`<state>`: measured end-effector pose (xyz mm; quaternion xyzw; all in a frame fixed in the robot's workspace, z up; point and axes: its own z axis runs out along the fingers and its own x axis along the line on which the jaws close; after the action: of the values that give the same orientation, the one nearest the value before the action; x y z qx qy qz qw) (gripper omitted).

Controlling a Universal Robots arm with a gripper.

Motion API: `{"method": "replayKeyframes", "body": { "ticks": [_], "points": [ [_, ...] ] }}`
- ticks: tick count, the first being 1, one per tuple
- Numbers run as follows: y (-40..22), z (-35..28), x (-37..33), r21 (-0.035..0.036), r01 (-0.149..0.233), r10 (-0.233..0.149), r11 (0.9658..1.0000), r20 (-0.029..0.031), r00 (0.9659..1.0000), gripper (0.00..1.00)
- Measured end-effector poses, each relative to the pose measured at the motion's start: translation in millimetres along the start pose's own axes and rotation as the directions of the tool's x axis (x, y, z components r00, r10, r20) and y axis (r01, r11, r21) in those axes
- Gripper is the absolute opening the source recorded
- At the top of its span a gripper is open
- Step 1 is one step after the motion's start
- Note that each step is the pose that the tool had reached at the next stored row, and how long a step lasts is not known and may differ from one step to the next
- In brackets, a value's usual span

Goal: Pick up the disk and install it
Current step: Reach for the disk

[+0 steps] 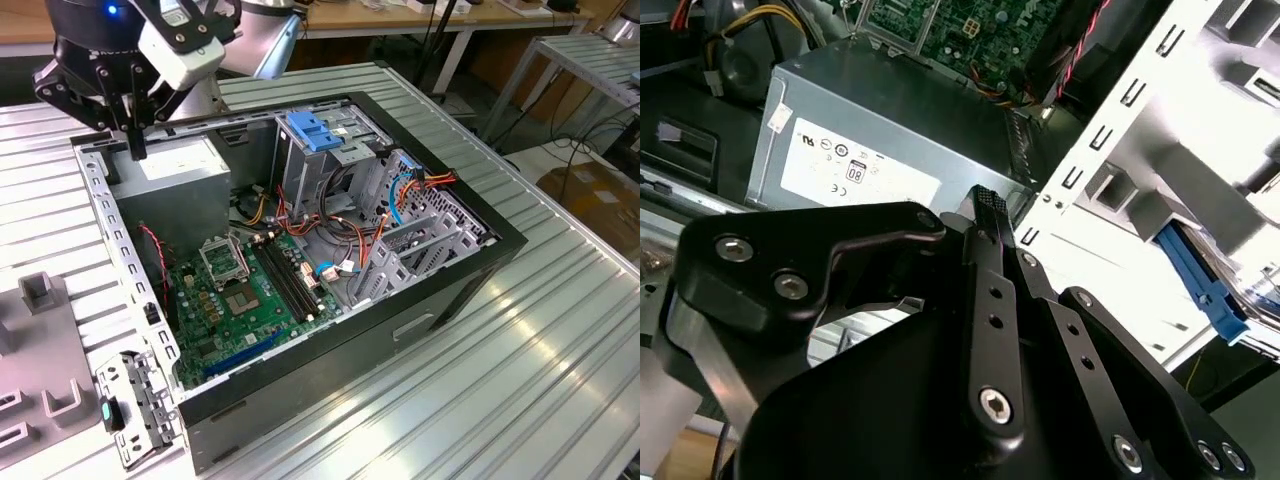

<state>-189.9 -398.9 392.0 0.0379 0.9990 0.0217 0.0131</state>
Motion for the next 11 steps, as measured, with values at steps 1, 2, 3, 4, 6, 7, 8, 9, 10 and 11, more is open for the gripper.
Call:
{"method": "replayKeyframes", "body": {
  "ticks": [1, 2, 3, 4, 6, 7, 8, 9, 10, 11],
  "points": [
    [0.3, 0.0, 2.4, -0.0001, 0.0, 0.0, 1.0, 0.0001, 1.0, 0.11],
    [1.0, 0.0, 4.1, 0.0, 0.0, 0.0, 1.0, 0.0, 1.0, 0.11],
    [2.1, 0.0, 6.5, 0.0, 0.0, 0.0, 1.0, 0.0, 1.0, 0.11],
    [2.7, 0.0, 8.1, 0.0, 0.0, 0.0, 1.0, 0.0001, 1.0, 0.11],
    [4.0, 0.0, 11.5, 0.0, 0.0, 0.0, 1.0, 0.0, 1.0, 0.11],
    [4.5, -0.1, 13.1, 0.0, 0.0, 0.0, 1.0, 0.0, 1.0, 0.11],
    [4.8, -0.1, 15.1, 0.0001, 0.0, 0.0, 1.0, -0.0001, 1.0, 0.11],
    [5.1, -0.2, 18.6, 0.0001, 0.0, 0.0, 1.0, 0.0, 1.0, 0.11],
    [5.3, -0.2, 22.8, -0.0001, 0.0, 0.0, 1.0, 0.0001, 1.0, 0.11],
    [5.3, -0.2, 24.6, 0.0, 0.0, 0.0, 1.0, 0.0, 1.0, 0.11]
  ]
}}
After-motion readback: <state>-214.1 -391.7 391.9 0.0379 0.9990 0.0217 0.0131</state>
